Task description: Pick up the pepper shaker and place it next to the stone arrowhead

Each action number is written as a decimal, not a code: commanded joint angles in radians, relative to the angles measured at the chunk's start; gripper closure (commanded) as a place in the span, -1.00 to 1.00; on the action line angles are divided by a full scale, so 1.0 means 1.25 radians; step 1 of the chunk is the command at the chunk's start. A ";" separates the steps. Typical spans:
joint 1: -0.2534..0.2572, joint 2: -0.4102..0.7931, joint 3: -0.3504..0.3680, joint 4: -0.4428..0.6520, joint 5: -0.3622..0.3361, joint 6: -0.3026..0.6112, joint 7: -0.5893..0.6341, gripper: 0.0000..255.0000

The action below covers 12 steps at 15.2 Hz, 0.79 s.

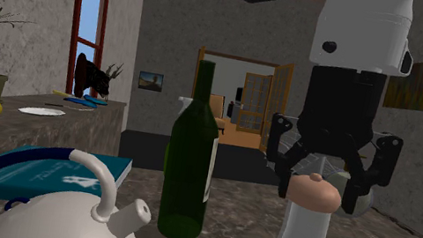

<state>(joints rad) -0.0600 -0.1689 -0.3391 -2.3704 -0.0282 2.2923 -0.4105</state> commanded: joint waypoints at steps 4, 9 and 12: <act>-0.001 -0.011 0.002 0.011 -0.004 -0.022 0.004 1.00; -0.002 -0.037 0.007 0.043 -0.012 -0.079 0.012 1.00; -0.002 -0.050 0.010 0.064 -0.016 -0.112 0.016 1.00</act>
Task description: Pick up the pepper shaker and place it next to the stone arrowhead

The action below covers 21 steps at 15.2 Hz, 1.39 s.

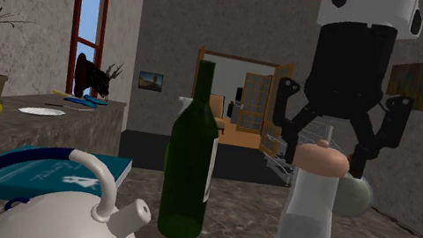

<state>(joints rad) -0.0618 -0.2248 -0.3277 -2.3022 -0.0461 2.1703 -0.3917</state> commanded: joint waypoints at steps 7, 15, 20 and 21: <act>0.000 -0.028 0.007 0.065 -0.006 -0.092 0.007 1.00; 0.001 -0.043 0.013 0.137 -0.008 -0.179 0.011 1.00; 0.002 -0.047 0.016 0.188 -0.008 -0.233 0.013 1.00; 0.002 -0.047 0.016 0.198 -0.007 -0.244 0.013 1.00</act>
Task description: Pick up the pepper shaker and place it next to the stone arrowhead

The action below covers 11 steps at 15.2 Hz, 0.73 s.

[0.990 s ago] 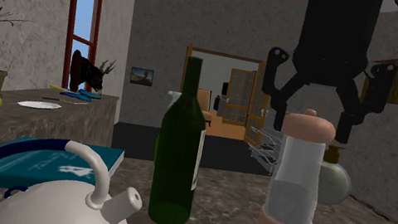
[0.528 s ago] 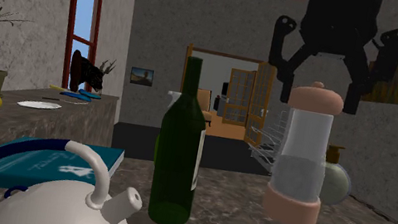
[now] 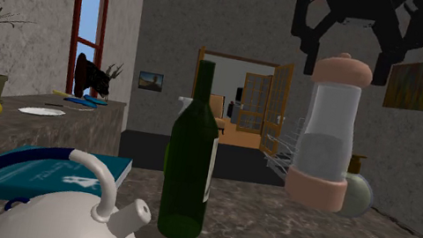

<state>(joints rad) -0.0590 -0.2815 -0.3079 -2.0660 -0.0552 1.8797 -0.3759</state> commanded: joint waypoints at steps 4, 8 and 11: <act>0.001 0.000 0.002 0.054 0.001 -0.054 0.001 1.00; 0.003 0.004 0.004 0.101 0.003 -0.097 0.000 1.00; 0.004 0.009 0.004 0.138 0.005 -0.129 0.000 1.00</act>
<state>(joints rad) -0.0549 -0.2729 -0.3024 -1.9091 -0.0501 1.7311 -0.3753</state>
